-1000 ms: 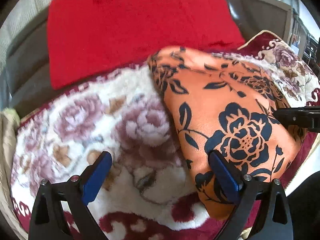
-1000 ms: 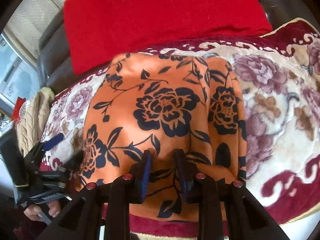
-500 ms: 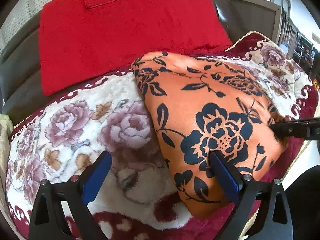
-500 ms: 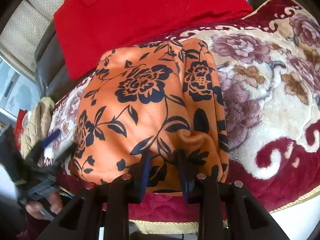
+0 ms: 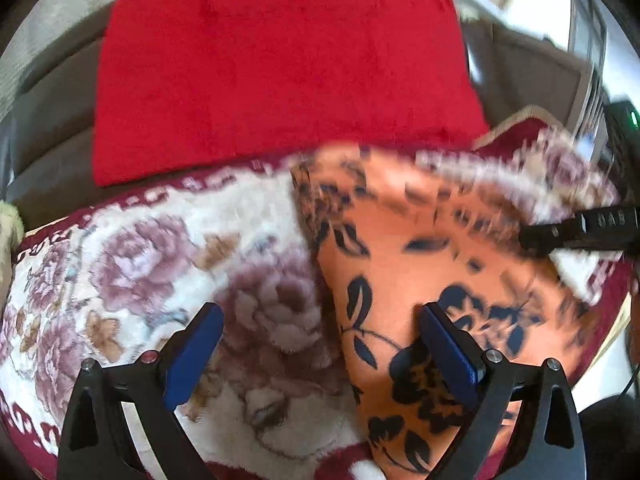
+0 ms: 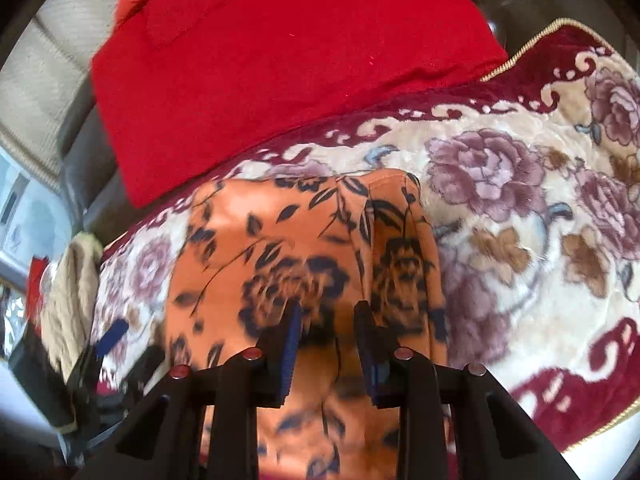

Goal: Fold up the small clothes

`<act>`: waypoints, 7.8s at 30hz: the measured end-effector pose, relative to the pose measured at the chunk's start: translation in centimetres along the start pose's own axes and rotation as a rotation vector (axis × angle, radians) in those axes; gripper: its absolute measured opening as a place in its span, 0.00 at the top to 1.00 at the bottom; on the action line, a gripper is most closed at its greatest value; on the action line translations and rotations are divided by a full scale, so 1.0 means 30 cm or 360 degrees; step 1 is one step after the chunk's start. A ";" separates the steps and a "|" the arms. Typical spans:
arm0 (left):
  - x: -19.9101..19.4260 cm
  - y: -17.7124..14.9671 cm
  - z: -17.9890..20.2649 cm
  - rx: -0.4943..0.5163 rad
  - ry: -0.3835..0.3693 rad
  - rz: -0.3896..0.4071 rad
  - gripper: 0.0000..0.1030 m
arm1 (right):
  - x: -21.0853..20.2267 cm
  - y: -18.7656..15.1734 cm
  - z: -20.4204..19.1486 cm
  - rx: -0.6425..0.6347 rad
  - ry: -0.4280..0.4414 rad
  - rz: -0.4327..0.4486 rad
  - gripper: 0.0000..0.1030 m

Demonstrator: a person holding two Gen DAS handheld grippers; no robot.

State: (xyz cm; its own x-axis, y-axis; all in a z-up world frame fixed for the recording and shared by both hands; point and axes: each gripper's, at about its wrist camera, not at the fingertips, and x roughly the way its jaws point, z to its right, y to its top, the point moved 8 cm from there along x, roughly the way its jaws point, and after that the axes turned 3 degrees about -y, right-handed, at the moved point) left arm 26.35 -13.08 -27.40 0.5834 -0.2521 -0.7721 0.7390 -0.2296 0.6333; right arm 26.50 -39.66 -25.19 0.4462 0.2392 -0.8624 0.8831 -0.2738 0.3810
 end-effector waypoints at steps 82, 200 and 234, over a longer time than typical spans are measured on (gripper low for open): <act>0.121 0.020 0.096 -0.0346 -0.0914 -0.0309 0.04 | 0.196 -0.022 0.027 0.0170 0.0847 -0.0186 0.24; -1.002 -0.098 -0.404 -0.0358 0.0727 0.0753 0.08 | -0.597 -0.258 -0.539 -0.0487 0.0124 0.0926 0.13; -1.304 -0.119 -0.331 -0.0316 0.0841 0.0870 0.04 | -0.756 -0.431 -0.612 -0.0479 0.0094 0.0866 0.13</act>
State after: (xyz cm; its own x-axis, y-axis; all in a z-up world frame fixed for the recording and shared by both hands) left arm 4.25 6.93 0.02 0.9279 0.2109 -0.3075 0.3180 -0.0171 0.9479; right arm 7.61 -24.44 -4.44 0.8435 0.1923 -0.5015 0.5251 -0.0987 0.8453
